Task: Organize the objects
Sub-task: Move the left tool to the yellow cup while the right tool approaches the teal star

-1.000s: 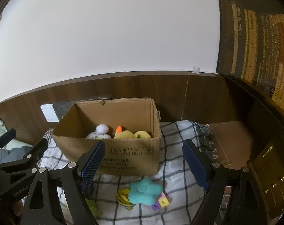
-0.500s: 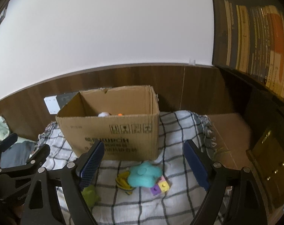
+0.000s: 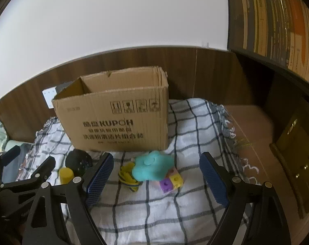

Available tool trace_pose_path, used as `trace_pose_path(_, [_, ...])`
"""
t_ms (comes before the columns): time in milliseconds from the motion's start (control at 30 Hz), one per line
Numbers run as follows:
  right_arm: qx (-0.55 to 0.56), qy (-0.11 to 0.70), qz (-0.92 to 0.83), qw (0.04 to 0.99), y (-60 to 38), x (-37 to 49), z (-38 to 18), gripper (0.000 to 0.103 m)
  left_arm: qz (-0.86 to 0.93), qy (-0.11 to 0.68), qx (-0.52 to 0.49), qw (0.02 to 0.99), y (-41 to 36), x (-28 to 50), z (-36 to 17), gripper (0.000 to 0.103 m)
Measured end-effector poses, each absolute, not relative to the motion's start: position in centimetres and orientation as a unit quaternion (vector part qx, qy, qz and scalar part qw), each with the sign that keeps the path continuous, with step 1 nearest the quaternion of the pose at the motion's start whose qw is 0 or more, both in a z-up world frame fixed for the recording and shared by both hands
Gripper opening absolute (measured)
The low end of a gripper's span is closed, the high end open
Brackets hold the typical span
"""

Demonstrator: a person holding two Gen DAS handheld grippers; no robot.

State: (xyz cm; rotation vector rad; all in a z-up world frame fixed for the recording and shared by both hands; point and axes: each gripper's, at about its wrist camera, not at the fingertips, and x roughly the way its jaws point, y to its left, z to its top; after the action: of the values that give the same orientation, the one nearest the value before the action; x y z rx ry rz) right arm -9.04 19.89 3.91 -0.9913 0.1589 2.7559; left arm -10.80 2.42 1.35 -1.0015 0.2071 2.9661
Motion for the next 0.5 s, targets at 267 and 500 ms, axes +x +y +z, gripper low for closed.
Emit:
trace_pose_path(267, [-0.353, 0.051, 0.928, 0.107, 19.8, -9.6, 1.9, 0.086, 0.938, 0.065, -0.342, 0.013, 2.5, -11.6, -0.8, 0.100])
trace_pose_path(500, [-0.369, 0.057, 0.920, 0.118, 20.6, -10.2, 0.3, 0.086, 0.930, 0.074, -0.360, 0.018, 3.0, -12.1, -2.4, 0.095])
